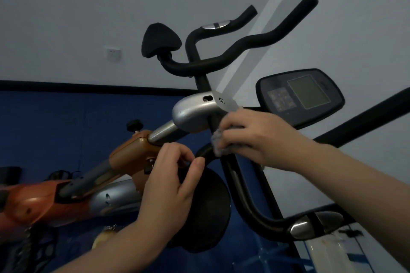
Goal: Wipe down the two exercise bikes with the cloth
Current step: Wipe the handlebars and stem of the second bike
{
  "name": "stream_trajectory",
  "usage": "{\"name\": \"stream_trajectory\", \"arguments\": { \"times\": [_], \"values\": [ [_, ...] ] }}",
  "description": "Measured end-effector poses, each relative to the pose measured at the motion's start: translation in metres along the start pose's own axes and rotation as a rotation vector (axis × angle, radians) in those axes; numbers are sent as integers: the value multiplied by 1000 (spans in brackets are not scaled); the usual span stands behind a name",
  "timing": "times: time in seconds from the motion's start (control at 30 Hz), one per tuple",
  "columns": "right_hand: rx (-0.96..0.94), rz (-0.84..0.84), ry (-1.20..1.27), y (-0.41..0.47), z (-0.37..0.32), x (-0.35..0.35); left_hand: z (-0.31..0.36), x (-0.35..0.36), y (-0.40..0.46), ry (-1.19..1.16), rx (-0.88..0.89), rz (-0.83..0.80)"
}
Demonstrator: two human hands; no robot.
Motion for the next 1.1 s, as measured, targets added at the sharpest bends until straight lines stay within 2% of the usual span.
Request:
{"name": "stream_trajectory", "arguments": {
  "times": [0.1, 0.17, 0.3, 0.43, 0.5, 0.63, 0.73, 0.83, 1.1],
  "values": [
    [-27, 7, 74, 12, -28, 26, -1, -1, 0, -8, 14, -12],
    [-10, -9, 80, -5, -14, 16, -1, -3, 0, 8, 32, -38],
    [207, 104, -44, -47, 34, -34, 11, -2, 10, 10, 48, -93],
    [201, 219, -25, -16, -3, 3, 30, 2, 37, -34, 65, -159],
    [239, 229, -48, -30, -2, 8, 32, 6, 53, -9, 49, -243],
    [408, 273, -144, -94, 29, -33, 35, 32, 72, 85, 27, -429],
    [488, 336, -127, -68, 23, -34, 45, 48, 75, 228, 119, -492],
    [531, 360, -44, -49, 7, -10, 45, 47, 72, 259, 213, -504],
    [1049, 597, -172, -140, 42, -59, 71, 78, 87, 178, 355, -586]
  ]
}}
Point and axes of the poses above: each hand's wrist, its own y-axis towards the middle knuckle, its own x-axis out of the palm, z = x × y, the point moved 7 cm from there along y, towards the middle knuckle, and after that the axes turned 3 degrees about y, right-handed, at the moved point
